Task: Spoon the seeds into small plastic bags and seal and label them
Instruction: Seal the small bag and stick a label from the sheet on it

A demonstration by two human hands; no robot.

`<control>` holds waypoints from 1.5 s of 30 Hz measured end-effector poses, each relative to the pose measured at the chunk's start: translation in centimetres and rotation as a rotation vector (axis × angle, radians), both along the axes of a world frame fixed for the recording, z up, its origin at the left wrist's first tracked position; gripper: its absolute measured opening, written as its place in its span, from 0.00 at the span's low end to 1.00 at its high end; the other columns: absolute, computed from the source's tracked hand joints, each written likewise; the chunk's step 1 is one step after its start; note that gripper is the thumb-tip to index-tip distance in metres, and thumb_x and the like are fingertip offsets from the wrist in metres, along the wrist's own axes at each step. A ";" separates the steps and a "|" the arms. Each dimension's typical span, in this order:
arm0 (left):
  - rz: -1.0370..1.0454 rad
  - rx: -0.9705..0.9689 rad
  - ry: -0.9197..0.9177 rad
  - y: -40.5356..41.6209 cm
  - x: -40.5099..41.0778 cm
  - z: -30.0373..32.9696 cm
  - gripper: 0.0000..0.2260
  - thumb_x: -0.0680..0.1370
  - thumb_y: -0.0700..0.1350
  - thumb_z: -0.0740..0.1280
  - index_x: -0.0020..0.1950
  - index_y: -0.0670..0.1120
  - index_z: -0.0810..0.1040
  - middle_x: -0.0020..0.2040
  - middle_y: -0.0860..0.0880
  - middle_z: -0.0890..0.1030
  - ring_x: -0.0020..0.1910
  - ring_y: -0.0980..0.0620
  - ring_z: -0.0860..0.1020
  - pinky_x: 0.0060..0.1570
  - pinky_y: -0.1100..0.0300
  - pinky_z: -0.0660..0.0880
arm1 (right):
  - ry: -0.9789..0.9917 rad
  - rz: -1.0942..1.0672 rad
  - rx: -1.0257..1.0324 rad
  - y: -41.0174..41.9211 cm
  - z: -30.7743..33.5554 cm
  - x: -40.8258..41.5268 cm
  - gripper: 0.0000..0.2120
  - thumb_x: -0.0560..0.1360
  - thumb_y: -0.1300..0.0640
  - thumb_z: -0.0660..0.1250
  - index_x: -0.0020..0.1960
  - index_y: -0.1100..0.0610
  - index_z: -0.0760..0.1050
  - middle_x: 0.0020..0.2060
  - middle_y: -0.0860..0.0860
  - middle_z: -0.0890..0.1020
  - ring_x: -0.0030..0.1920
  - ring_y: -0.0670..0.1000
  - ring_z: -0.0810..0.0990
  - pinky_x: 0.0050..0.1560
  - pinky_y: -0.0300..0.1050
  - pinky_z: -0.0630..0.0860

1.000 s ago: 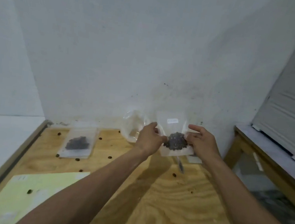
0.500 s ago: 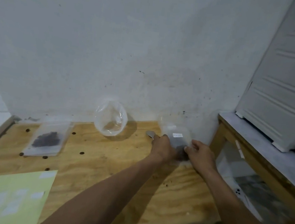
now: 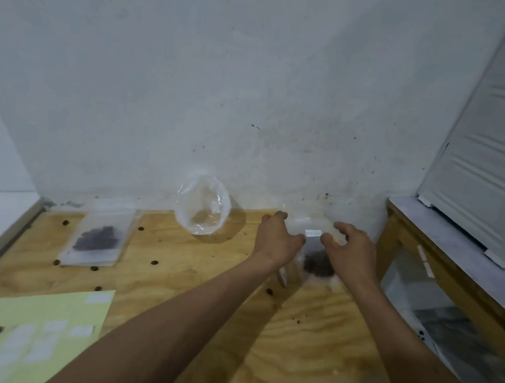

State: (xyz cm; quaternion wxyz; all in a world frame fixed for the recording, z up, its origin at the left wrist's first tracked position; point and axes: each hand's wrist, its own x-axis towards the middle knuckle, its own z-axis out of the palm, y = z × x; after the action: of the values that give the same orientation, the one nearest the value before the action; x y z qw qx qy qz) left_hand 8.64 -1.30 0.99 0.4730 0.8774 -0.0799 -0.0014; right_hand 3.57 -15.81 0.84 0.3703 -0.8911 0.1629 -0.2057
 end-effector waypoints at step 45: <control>0.495 -0.625 0.037 39.1 -1.4 1.0 0.10 0.78 0.48 0.73 0.57 0.46 0.82 0.54 0.45 0.85 0.50 0.49 0.83 0.50 0.53 0.80 | 0.136 0.612 0.596 34.9 0.8 8.4 0.06 0.78 0.62 0.71 0.47 0.50 0.83 0.47 0.51 0.85 0.47 0.50 0.83 0.46 0.43 0.78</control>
State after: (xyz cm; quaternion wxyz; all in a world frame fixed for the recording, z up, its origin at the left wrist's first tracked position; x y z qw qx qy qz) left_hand 7.26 37.79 2.02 0.7046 0.6837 0.1459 0.1215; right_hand 11.94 19.10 1.63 0.6438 -0.7639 -0.0327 0.0287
